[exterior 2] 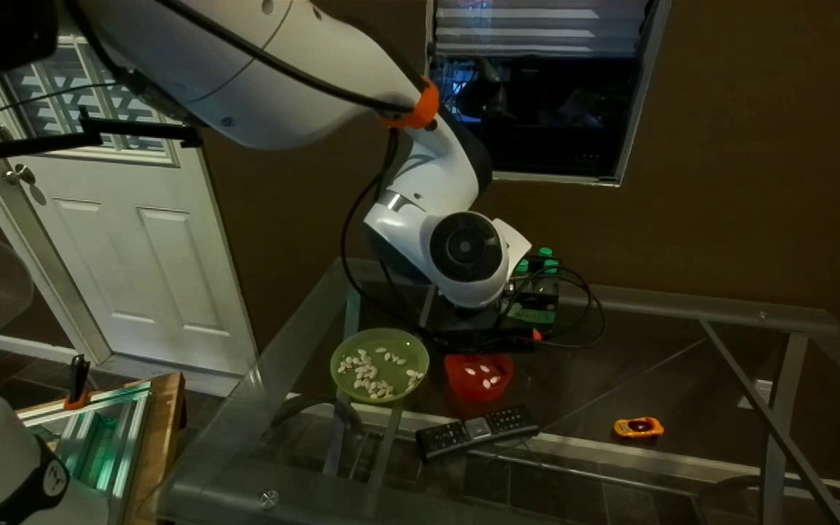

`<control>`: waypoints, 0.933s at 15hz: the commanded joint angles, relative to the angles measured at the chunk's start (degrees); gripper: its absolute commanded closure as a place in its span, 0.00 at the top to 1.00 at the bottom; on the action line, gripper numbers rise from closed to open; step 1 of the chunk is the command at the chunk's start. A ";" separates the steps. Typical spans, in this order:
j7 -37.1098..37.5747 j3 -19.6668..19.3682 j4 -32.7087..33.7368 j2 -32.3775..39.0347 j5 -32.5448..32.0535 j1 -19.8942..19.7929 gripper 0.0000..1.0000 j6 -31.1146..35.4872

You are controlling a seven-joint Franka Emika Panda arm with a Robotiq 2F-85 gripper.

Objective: Pick up the spoon and scoop some of the contents from the green plate and pour them in the red bowl

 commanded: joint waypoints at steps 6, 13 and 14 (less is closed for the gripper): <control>2.61 4.53 -10.34 -14.95 -3.05 -5.26 0.02 -8.60; 1.24 -15.01 -13.34 -28.02 -2.30 19.18 0.02 -19.11; 3.82 -18.27 -13.76 -28.77 -5.23 23.55 0.02 -19.15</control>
